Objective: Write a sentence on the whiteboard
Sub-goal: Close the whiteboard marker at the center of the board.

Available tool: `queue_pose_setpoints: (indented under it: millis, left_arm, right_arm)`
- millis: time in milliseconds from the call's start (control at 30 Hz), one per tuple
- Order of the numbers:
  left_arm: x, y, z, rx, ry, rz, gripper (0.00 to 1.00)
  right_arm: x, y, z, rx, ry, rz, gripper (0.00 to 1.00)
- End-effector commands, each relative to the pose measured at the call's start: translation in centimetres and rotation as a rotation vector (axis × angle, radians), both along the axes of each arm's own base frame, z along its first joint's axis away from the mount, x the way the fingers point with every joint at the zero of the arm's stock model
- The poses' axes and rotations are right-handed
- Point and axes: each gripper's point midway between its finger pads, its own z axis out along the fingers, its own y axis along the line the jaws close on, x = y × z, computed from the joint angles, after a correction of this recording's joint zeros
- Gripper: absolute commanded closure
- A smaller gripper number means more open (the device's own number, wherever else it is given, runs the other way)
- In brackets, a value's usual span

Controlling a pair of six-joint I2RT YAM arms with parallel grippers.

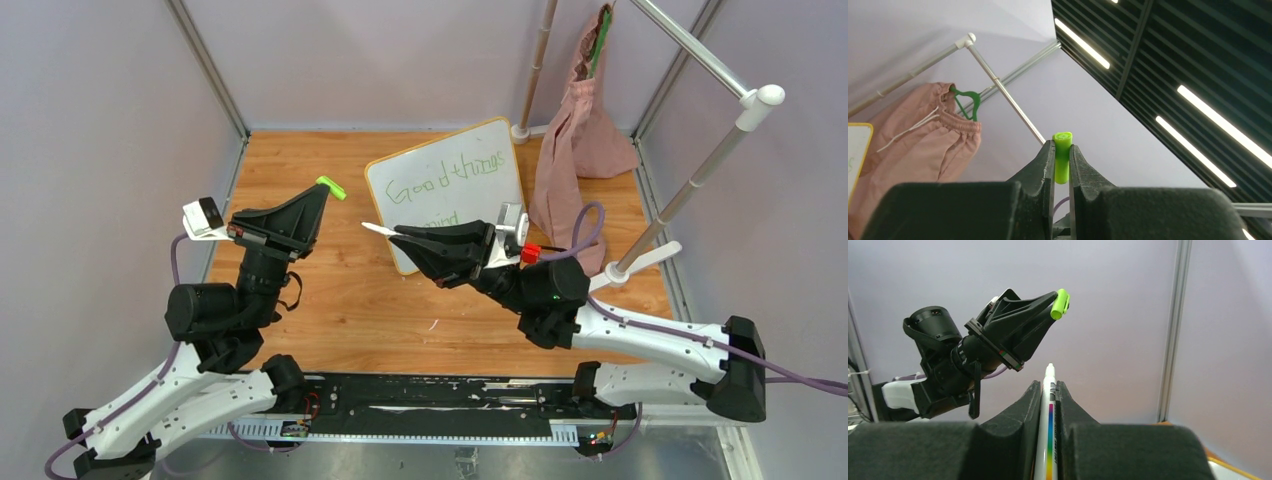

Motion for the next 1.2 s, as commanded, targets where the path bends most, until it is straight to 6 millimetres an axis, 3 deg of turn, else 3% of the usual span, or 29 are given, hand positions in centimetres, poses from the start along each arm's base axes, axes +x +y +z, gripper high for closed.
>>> queue_pose_setpoints:
  millis: [0,267,1167]
  left_arm:
    - [-0.1,1.5,0.8,-0.079,0.006,0.021,1.0]
    - [-0.1,1.6,1.0,-0.085,0.007,0.02,1.0]
    - [-0.5,1.6,1.2,-0.084,-0.008,0.004,1.0]
  right_arm:
    - [-0.3,-2.3,5.6,0.182,-0.134,-0.1,1.0]
    - [-0.5,-1.6,7.4,0.231,-0.177,-0.1,1.0]
    - [-1.2,0.6,6.9,0.202,-0.177,-0.012,1.0]
